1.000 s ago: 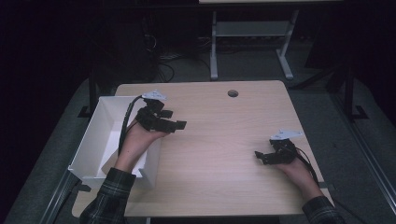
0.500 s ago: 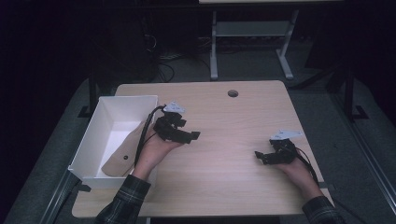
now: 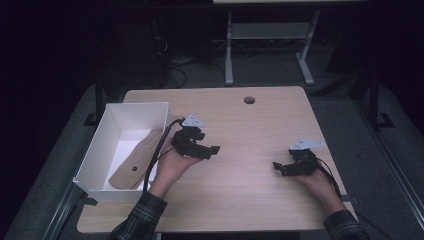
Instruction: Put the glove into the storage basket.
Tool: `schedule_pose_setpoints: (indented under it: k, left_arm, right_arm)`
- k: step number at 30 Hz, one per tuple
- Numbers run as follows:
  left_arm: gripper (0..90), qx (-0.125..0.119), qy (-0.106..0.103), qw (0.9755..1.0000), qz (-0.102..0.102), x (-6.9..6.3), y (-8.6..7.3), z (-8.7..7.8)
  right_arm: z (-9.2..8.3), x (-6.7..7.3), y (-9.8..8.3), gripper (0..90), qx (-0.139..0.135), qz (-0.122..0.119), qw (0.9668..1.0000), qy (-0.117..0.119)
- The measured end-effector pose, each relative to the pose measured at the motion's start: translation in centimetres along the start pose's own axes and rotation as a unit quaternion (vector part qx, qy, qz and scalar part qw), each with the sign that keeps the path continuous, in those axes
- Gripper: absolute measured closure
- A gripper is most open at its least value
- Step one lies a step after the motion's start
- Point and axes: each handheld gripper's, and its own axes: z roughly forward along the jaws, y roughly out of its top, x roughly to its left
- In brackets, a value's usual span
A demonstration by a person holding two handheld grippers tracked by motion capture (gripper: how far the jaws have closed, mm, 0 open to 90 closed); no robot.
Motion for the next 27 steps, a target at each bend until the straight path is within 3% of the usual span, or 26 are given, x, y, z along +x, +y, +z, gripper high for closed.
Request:
schedule_pose_setpoints:
  k: [1,3,6,9,14,27]
  left_arm:
    - [24.0,-0.004,0.016,0.9996,0.021,-1.1,0.2,-0.2]
    - [23.3,-0.006,0.017,0.9995,0.027,-1.6,0.4,-0.2]
    - [22.9,-0.008,0.003,0.9994,0.034,-2.8,0.8,0.0]
    - [22.7,0.002,-0.007,0.9991,0.042,-3.7,0.7,1.7]
    - [22.7,0.016,-0.017,0.9985,0.049,-4.2,-0.3,3.7]
    - [22.0,0.046,-0.023,0.9964,0.067,-4.3,-3.0,7.0]
  right_arm:
    - [0.0,0.0,0.0,14.5,0.000,0.000,1.0000,0.000]
    - [0.0,0.0,0.0,14.5,0.000,0.000,1.0000,0.000]
    - [0.0,0.0,0.0,14.5,0.000,0.000,1.0000,0.000]
    - [0.0,0.0,0.0,14.5,0.000,0.000,1.0000,0.001]
    - [0.0,0.0,0.0,14.5,0.000,0.000,1.0000,0.001]
    - [0.0,0.0,0.0,14.5,0.001,0.000,1.0000,0.001]
